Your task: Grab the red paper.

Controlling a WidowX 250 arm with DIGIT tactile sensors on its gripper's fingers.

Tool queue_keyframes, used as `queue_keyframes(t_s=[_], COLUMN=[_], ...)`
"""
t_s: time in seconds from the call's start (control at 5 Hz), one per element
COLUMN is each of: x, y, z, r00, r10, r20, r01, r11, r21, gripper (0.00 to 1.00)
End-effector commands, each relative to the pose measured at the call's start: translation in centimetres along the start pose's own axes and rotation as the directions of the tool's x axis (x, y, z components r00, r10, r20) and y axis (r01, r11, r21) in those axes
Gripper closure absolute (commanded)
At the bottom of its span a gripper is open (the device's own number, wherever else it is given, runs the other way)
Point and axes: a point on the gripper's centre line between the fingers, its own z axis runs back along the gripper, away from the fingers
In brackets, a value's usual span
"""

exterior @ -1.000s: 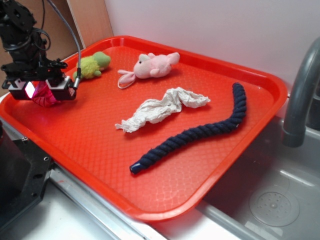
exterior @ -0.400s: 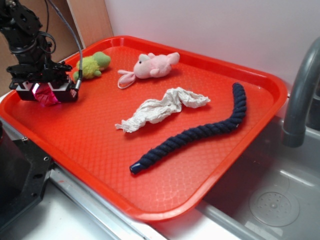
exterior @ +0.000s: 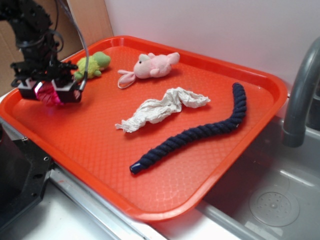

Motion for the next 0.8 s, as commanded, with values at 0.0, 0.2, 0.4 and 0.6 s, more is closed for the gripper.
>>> queue_keyframes(t_s=[0.0, 0.2, 0.4, 0.6], x=[-2.0, -3.0, -5.7, -6.9], y=[-7.1, -8.7, -10.5, -10.1], z=[8.2, 11.4, 15.6, 16.5], r00=[0.974, 0.964, 0.954, 0.952], r10=[-0.227, -0.265, -0.288, -0.278], r20=[-0.026, 0.009, 0.084, 0.131], r01=[0.221, 0.262, 0.300, 0.302], r11=[0.963, 0.946, 0.928, 0.923], r21=[-0.153, -0.189, -0.220, -0.238], gripper=[1.00, 1.00, 1.00, 1.00])
